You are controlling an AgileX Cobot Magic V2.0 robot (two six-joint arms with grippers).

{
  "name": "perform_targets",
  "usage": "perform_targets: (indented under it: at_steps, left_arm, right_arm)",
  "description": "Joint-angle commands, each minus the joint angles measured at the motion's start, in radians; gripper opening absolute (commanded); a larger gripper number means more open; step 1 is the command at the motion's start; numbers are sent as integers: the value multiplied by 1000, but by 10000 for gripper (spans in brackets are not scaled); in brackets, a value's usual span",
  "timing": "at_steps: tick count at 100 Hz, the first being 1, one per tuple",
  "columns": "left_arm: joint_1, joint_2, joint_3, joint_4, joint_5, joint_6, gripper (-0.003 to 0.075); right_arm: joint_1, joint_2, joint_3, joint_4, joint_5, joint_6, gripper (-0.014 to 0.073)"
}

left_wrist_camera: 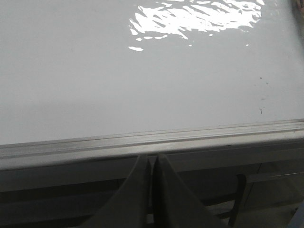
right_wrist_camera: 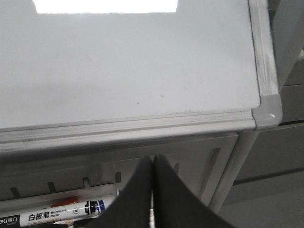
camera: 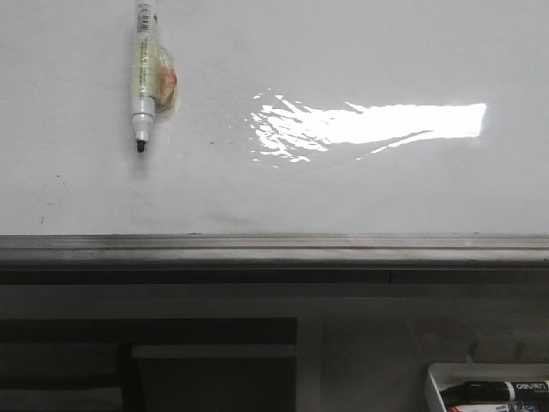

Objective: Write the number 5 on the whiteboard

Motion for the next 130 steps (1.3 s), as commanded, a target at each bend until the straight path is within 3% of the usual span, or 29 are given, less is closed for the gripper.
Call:
perform_targets:
  at_steps: [1,79,86,94,109,113,121,130]
  left_arm:
    - [2,-29,18,-13,-76,-11,-20]
    - [2,-29,18,12,-76,-9,-20]
    - [2,-29,18,17,-76,-9,-20]
    - [2,-29,18,13,-76,-9,-20]
    - [2,-29,18,13,-85,-9,-20]
    - [2,-29,18,13,-88,-9,-20]
    - [2,-29,18,-27,-108,-9,-20]
    - [2,-29,18,-176,-173,-9,-20]
  right_arm:
    - [-1,-17,27,-2,-19,-4,-62]
    - [-1,-17,27,-2,-19,-4,-62]
    - [-1,-17,27,-87,-52,-4,-62]
    - [-1,-17,27,-145,-191,-2,-62]
    - [-1,-17,27,117,-574,45,-62]
    - [15,-17,27,199,-641,114,-62]
    - [67,-17,27,370,-659,361,-62]
    - [124,-7,27,380,-620,363,-62]
